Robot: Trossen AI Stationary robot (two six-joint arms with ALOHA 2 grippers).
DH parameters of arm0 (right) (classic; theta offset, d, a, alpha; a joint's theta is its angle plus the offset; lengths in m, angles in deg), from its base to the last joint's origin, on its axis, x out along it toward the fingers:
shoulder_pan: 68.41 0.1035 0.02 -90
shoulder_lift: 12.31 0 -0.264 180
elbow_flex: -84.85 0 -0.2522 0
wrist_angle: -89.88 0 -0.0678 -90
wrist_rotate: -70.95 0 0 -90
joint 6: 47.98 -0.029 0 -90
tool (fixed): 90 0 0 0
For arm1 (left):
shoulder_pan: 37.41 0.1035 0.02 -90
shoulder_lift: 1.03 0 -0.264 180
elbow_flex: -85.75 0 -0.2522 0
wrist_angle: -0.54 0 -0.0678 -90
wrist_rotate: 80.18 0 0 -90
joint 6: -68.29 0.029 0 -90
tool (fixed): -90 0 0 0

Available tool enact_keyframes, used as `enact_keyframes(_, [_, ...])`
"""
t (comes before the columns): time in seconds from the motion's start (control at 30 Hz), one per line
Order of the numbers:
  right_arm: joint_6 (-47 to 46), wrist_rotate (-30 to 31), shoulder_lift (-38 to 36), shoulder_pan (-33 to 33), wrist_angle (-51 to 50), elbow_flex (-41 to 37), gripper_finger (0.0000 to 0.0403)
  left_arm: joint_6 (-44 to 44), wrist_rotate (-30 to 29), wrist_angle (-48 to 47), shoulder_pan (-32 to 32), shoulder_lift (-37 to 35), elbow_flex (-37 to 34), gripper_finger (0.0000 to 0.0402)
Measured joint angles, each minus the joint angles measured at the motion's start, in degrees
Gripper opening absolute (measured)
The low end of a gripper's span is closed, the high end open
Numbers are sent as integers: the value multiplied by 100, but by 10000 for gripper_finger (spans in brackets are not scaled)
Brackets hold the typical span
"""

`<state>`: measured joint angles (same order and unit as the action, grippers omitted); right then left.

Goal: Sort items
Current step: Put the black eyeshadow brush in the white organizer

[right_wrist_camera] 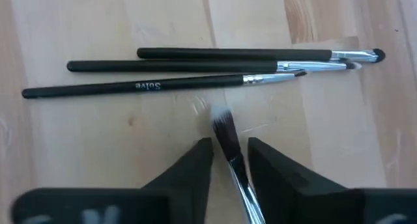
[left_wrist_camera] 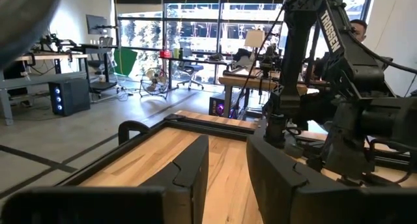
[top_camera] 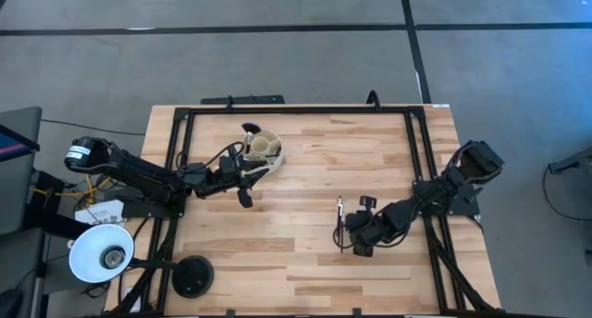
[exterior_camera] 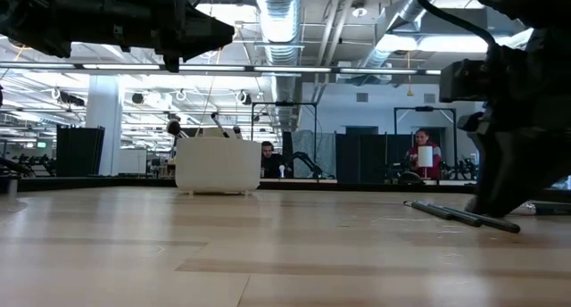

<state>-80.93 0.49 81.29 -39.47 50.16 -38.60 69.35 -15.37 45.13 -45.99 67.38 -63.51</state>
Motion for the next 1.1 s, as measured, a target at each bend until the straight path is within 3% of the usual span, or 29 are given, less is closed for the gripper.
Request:
enact_keyframes(0.2, [0, -50, -4, -39, 68, -3, 13, 0, 0, 0, 0, 0, 0, 102])
enact_keyframes(0.37, [-2, 424, -150, -71, 249, -2, 32, -2, 0, 0, -2, 0, 0, 102])
enact_keyframes(0.5, [163, 1616, -403, -119, 252, 235, 26, -2, 0, 0, -1, 0, 0, 102])
enact_keyframes(0.67, [973, 4112, -908, -391, 874, 486, 5, -2, 0, 6, 0, 0, 0, 102])
enact_keyframes(0.73, [1582, 4724, -1172, -560, 1241, 527, 4, -2, 0, 11, -2, 0, 0, 102])
enact_keyframes(0.8, [2343, 4563, -1447, -764, 1555, 535, 1, -2, 0, 16, 0, 0, 0, 102])
enact_keyframes(0.87, [2745, 3618, -1703, -965, 1593, 535, 4, -2, 0, 20, -1, 0, 0, 102])
enact_keyframes(0.97, [2384, 2170, -1949, -1235, 1444, 535, 5, -2, 0, 20, -2, 0, 0, 102])
enact_keyframes(1.1, [1712, 1574, -1954, -1369, 886, 535, 7, -2, 16, 15, 0, 0, 0, 102])
